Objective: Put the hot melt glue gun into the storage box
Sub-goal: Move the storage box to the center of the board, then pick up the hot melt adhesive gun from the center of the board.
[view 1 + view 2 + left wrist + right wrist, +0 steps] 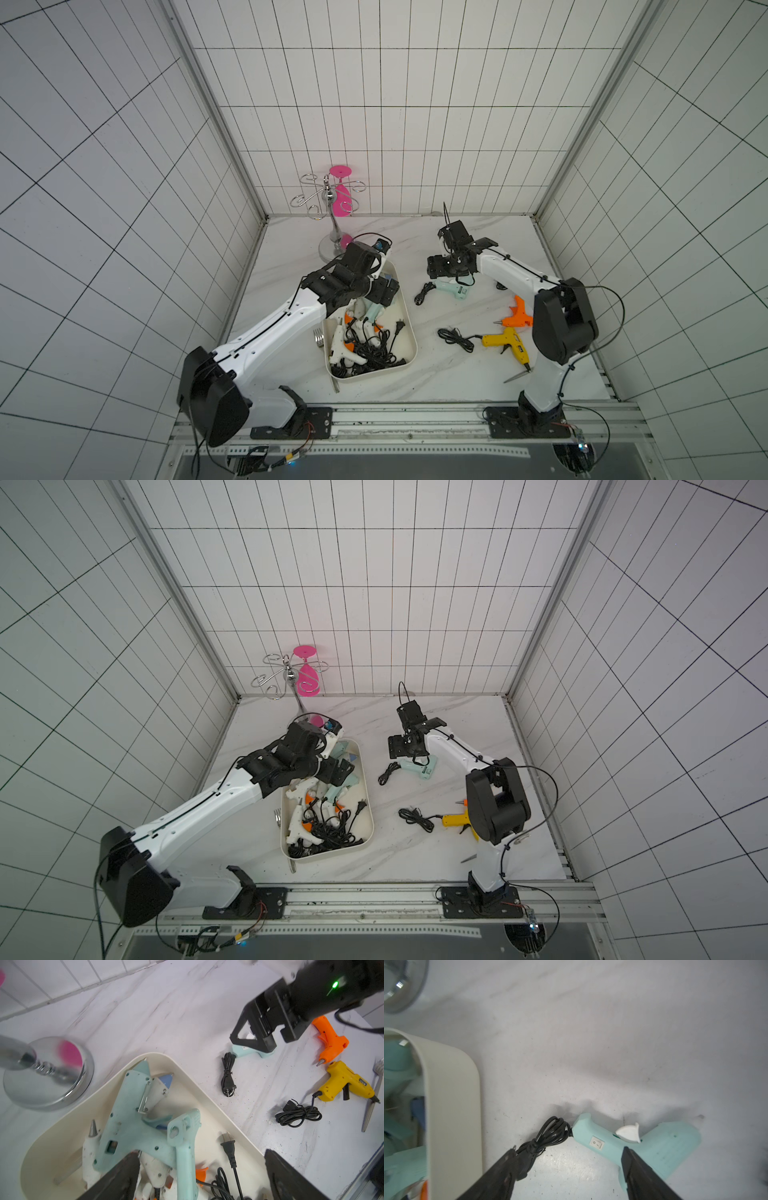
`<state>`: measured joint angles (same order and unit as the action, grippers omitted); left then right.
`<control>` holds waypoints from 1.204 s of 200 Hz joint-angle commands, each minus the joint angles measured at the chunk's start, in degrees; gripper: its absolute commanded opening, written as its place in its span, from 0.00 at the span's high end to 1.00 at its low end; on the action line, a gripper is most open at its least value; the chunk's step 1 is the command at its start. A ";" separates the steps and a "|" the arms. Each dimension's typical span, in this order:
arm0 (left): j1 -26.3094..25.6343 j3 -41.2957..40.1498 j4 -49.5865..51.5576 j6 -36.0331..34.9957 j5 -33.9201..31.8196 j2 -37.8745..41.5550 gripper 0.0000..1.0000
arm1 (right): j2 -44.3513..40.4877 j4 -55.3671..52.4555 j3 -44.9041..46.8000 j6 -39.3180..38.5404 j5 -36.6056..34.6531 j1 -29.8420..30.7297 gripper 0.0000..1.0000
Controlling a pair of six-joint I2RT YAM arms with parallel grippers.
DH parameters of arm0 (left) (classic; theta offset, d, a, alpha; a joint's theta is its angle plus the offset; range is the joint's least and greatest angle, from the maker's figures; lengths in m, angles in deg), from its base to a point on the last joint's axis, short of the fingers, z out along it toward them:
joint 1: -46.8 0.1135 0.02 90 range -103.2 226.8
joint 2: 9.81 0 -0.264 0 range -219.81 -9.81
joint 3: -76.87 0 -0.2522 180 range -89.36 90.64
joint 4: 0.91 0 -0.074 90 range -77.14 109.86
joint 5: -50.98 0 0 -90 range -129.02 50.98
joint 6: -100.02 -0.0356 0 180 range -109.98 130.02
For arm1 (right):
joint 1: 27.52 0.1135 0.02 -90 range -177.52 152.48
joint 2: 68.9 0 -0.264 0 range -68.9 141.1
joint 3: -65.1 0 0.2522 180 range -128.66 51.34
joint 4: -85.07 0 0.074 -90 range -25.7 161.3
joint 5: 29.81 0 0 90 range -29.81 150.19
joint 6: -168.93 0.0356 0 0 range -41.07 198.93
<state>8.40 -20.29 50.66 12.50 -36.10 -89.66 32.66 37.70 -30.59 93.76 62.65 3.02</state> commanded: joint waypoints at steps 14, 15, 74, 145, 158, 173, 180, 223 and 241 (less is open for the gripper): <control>-5.82 9.02 -1.52 -12.17 -0.23 -12.13 0.05 | -10.47 -8.05 1.65 6.64 -4.75 -6.44 0.16; -5.99 9.26 -1.60 -12.33 -0.34 -12.59 0.05 | -10.75 -8.80 1.84 6.93 -4.57 -6.71 0.16; -11.36 26.26 0.09 -19.27 -10.52 -36.35 0.04 | -27.14 -12.97 17.14 8.67 1.27 -17.22 0.14; -12.41 35.40 -4.90 -25.13 -12.46 -50.98 0.02 | -32.06 -15.05 21.63 7.84 9.75 -22.72 0.14; -12.34 37.16 -5.94 -25.78 -12.47 -52.78 0.02 | -31.82 -14.96 21.79 7.93 10.85 -22.77 0.14; -12.17 39.67 -6.56 -26.50 -12.65 -55.06 0.02 | -31.52 -15.00 21.73 7.93 11.70 -22.89 0.14; -11.94 41.09 -6.39 -26.56 -12.44 -56.05 0.02 | -31.47 -15.00 21.65 7.80 11.72 -22.90 0.14; -9.36 48.03 -0.17 -25.64 0.50 -60.07 0.03 | -29.70 -15.00 21.12 6.64 14.61 -23.55 0.14; -8.57 49.51 4.65 -24.83 6.95 -60.94 0.08 | -28.61 -14.92 20.69 6.24 16.80 -24.08 0.14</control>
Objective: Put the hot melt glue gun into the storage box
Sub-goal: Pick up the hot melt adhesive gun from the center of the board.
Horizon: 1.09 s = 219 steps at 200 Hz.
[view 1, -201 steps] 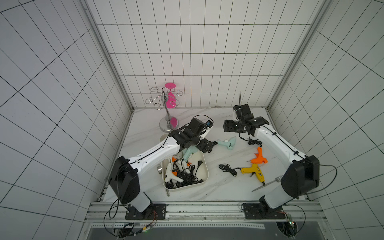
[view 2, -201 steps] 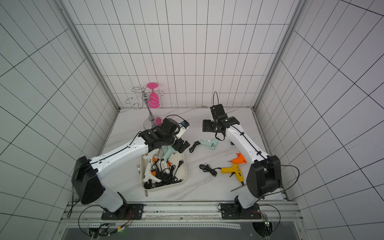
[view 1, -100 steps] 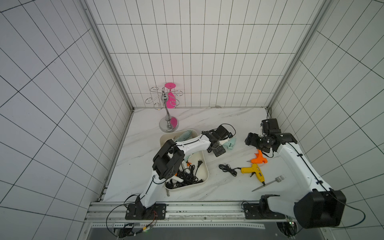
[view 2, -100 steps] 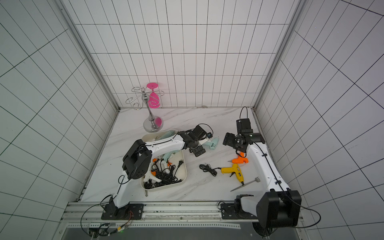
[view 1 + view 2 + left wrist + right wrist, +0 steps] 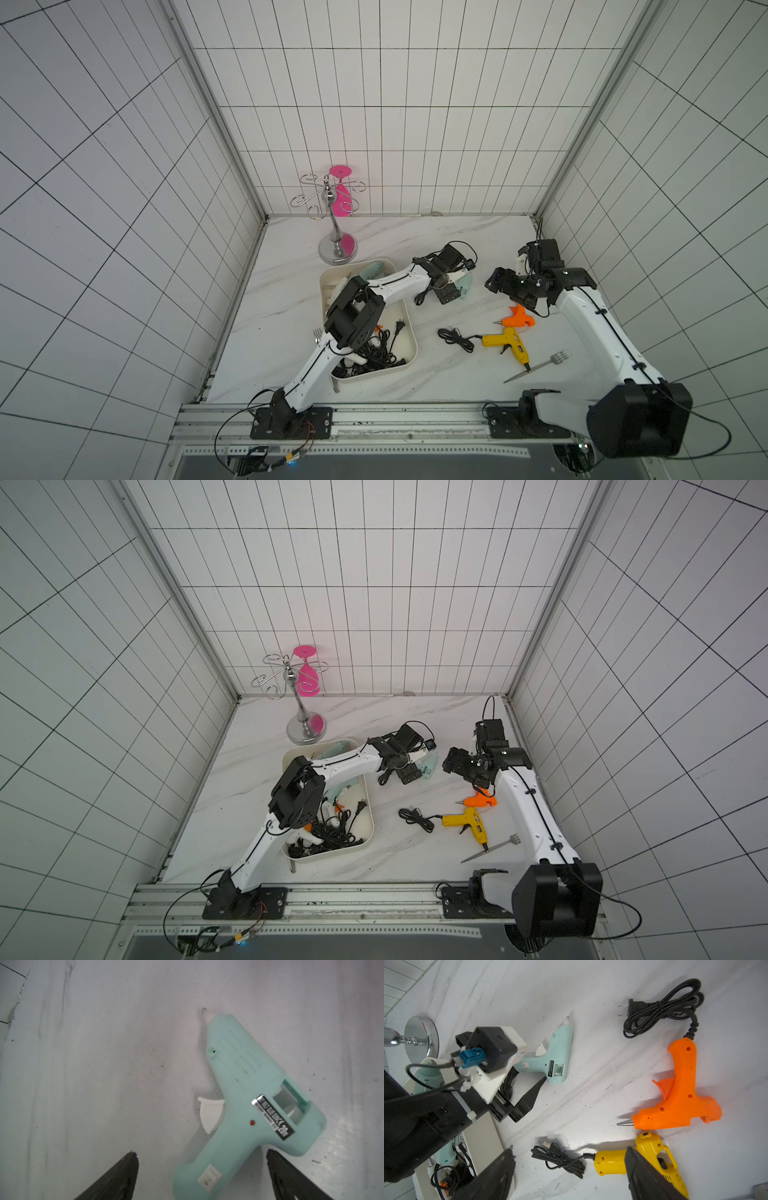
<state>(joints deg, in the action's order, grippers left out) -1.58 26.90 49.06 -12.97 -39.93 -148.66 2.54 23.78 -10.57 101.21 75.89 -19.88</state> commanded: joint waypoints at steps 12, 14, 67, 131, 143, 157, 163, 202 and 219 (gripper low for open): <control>1.45 1.76 8.12 0.84 12.68 -2.01 0.12 | 2.26 -1.01 0.24 -1.46 4.69 -1.56 0.15; 1.45 1.59 8.36 0.83 12.86 -2.01 0.12 | 2.32 -0.99 0.22 -1.57 4.96 -1.59 0.15; 0.88 -1.69 8.93 2.07 13.68 -2.70 0.28 | 5.45 -0.57 -1.66 -2.33 6.85 -2.44 0.16; -1.41 -1.92 9.17 6.18 10.43 -3.49 0.69 | 6.05 -0.10 -1.84 -2.73 6.50 -3.09 0.17; -1.47 -1.58 10.19 7.41 10.27 -3.29 0.77 | 5.77 0.06 -1.71 -3.18 6.34 -3.47 0.17; -1.21 -0.87 12.26 8.89 10.68 -2.47 0.83 | 5.14 0.20 -1.62 -3.81 5.58 -4.23 0.17; -0.91 -0.03 13.86 9.78 11.52 -2.05 0.85 | 4.72 0.22 -1.61 -3.91 5.01 -4.86 0.17; 4.44 -1.54 16.55 14.52 29.44 6.81 0.91 | -2.68 5.26 1.16 -3.72 3.94 -12.37 0.15; 6.53 -3.41 15.90 15.57 38.08 12.25 0.91 | -5.77 9.56 3.09 -5.42 5.58 -13.74 0.14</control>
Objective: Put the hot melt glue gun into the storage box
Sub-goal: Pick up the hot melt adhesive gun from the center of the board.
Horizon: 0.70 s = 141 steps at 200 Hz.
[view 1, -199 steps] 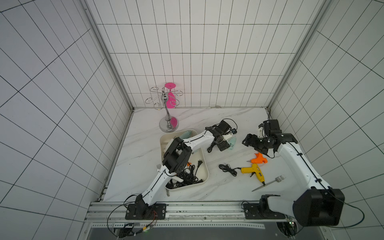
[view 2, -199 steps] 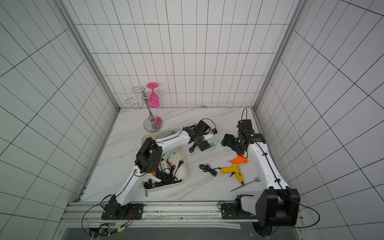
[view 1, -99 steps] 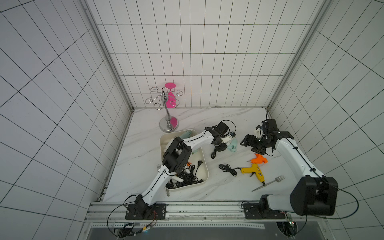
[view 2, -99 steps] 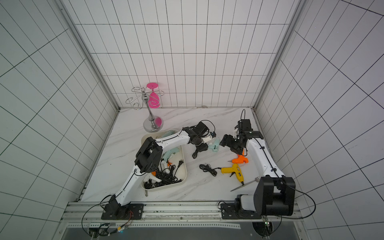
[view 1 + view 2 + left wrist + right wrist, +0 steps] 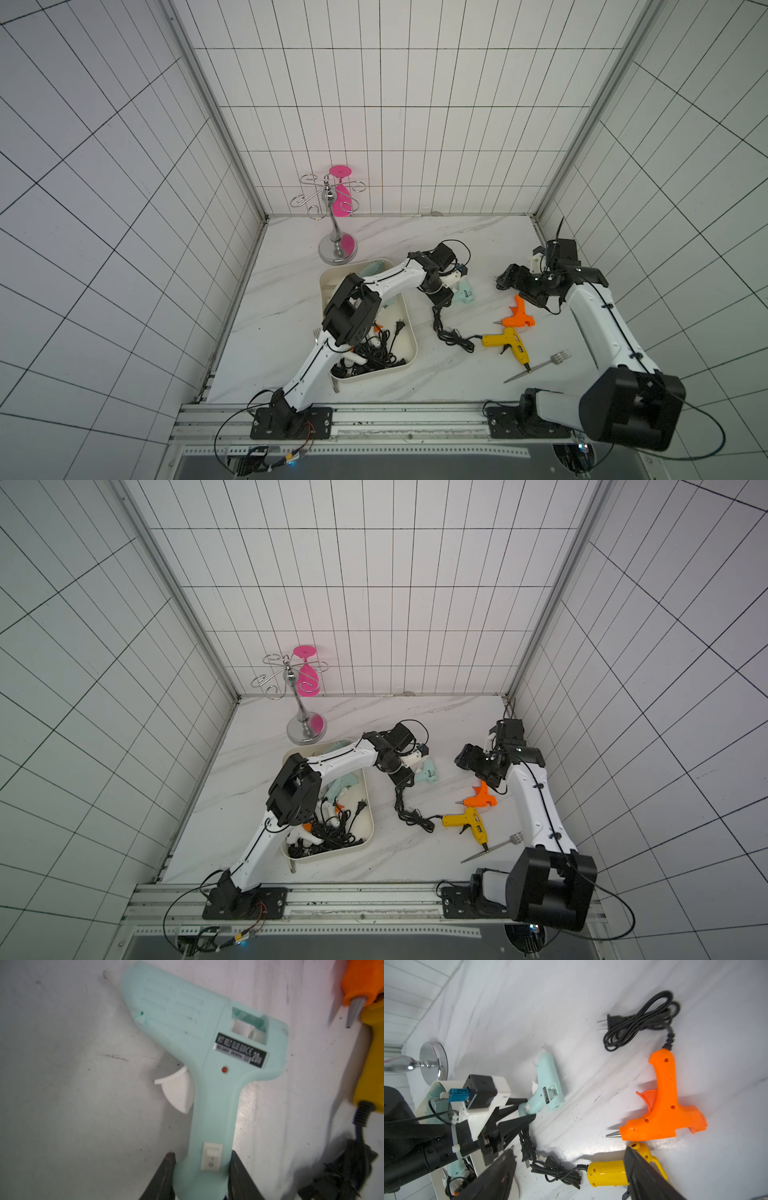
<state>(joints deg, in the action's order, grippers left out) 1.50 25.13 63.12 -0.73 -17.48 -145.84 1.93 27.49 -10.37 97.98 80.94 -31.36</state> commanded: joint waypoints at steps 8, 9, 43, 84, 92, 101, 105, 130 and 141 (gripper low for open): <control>4.10 -2.61 1.32 3.70 19.59 11.93 0.91 | -5.81 7.36 3.50 -3.05 2.26 -2.32 0.14; 4.13 -2.74 1.37 3.75 20.12 12.19 0.91 | -5.84 7.57 3.56 -3.09 2.53 -2.32 0.14; 6.74 -8.08 -1.84 8.85 39.18 20.65 0.91 | -8.06 19.82 8.09 -1.60 17.28 -2.10 0.18; 9.22 -24.65 -33.30 33.62 55.43 31.36 0.91 | -14.65 35.13 16.67 -9.57 18.76 6.50 0.20; 9.47 -27.82 -42.34 40.95 56.75 33.01 0.91 | -15.64 37.73 17.98 -11.74 18.97 7.63 0.20; 9.76 -31.34 -51.15 48.83 58.43 34.50 0.91 | -16.73 41.54 19.46 -12.85 19.63 8.11 0.20; 10.01 -32.25 -54.47 52.00 58.95 34.99 0.91 | -17.23 43.35 20.10 -13.47 19.94 8.27 0.20; 10.83 -36.37 -61.61 60.82 60.04 36.96 0.91 | -20.41 46.02 21.64 -23.09 15.05 12.00 0.21; 11.36 -37.25 -61.52 61.70 59.83 37.74 0.90 | -21.97 43.40 21.59 -31.49 9.65 16.58 0.20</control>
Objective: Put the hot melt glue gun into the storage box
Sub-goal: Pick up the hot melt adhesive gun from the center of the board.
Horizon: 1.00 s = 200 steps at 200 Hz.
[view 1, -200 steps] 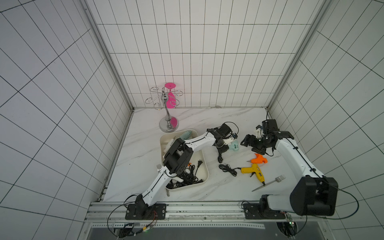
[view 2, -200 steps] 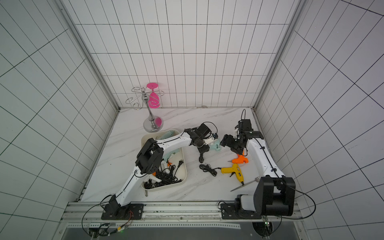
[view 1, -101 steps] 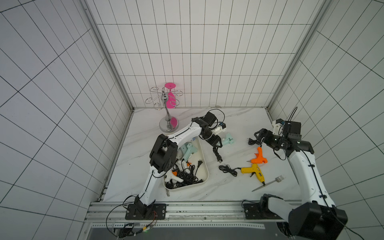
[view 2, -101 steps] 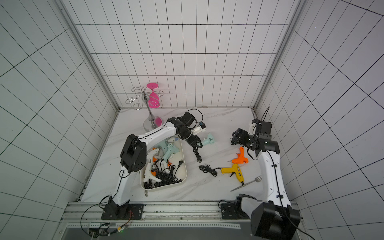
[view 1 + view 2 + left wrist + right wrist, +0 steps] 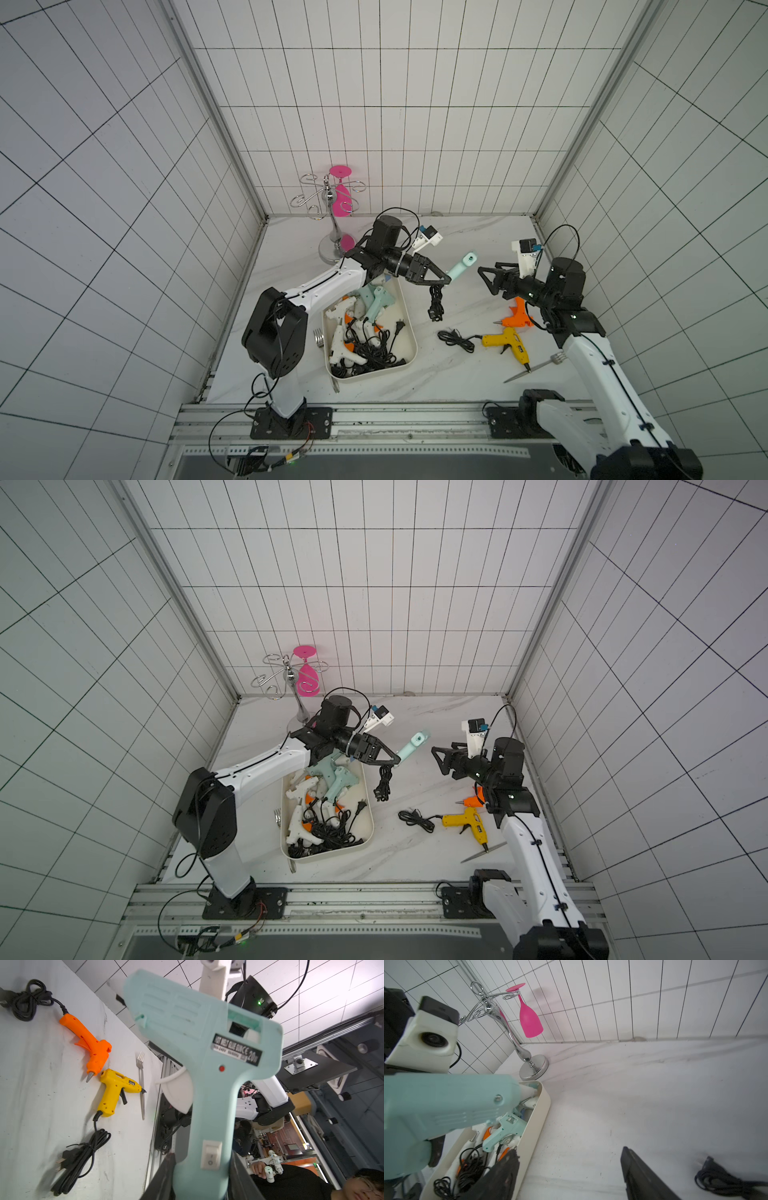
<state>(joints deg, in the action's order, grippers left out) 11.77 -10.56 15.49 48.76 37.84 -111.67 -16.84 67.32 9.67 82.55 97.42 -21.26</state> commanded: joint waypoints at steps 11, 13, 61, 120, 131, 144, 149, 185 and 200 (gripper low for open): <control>1.33 -2.13 -13.49 12.60 4.52 4.20 0.91 | -4.26 3.05 2.19 -22.70 -12.82 10.75 0.19; 1.40 -2.20 -13.39 12.68 4.52 4.34 0.91 | -4.38 3.03 2.25 -23.72 -14.08 11.37 0.19; 1.34 -4.01 -12.97 14.30 5.22 5.62 0.91 | -1.89 8.86 2.97 -38.53 -35.31 22.67 0.19; 1.77 -4.58 -3.52 7.68 4.79 5.99 0.93 | 1.73 16.84 0.52 -38.07 -32.97 24.24 0.20; 1.77 -4.75 -3.26 7.49 4.71 6.11 0.93 | 1.80 16.45 -0.03 -37.81 -32.08 24.54 0.20; 1.72 -4.76 -2.90 7.32 4.69 6.15 0.93 | 1.58 16.38 -0.27 -37.61 -31.11 25.06 0.21; 1.79 -4.73 -2.89 7.23 4.64 6.20 0.93 | 1.43 16.32 -0.41 -37.35 -30.43 25.14 0.21; 1.78 -4.46 -2.88 7.14 4.82 5.93 0.93 | 1.33 13.40 -2.11 -37.37 -25.92 26.24 0.23; 1.71 -4.32 -2.85 7.14 5.09 6.02 0.93 | 1.62 13.48 -2.12 -37.87 -25.79 26.65 0.25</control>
<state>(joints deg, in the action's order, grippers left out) 13.56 -15.04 13.00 57.41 41.95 -106.95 -15.01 81.17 10.52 44.84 68.85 4.42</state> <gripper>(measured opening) 0.359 0.763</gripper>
